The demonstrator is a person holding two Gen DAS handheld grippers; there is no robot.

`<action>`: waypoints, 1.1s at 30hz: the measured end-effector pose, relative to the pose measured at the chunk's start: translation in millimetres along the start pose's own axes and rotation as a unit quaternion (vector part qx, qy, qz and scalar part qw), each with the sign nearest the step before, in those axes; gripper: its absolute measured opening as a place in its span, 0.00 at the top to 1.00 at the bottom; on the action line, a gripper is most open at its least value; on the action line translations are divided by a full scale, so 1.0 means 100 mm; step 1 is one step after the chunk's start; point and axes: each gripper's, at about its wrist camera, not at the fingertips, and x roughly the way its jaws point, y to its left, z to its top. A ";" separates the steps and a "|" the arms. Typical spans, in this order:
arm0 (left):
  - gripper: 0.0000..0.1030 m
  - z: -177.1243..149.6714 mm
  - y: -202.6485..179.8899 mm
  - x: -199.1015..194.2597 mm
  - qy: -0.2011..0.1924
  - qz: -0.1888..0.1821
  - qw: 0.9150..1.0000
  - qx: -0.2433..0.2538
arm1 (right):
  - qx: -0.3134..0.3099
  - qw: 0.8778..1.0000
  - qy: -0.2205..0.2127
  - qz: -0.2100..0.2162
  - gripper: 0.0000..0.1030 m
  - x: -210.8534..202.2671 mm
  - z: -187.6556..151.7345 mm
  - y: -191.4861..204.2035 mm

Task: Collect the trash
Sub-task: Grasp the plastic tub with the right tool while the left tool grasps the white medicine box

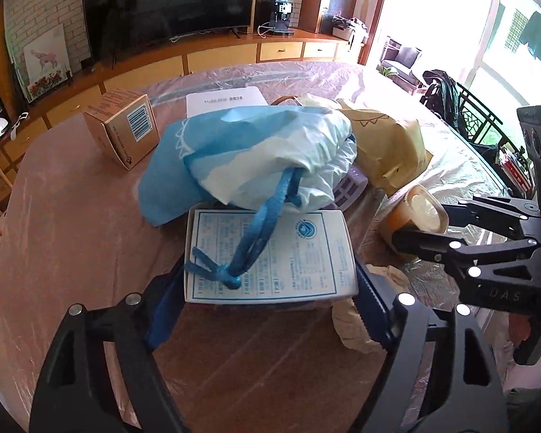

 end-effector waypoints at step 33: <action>0.20 -0.49 0.00 -0.54 -0.015 0.026 0.997 -0.072 | 0.050 0.997 -0.001 0.067 0.57 -0.47 -0.26 -0.27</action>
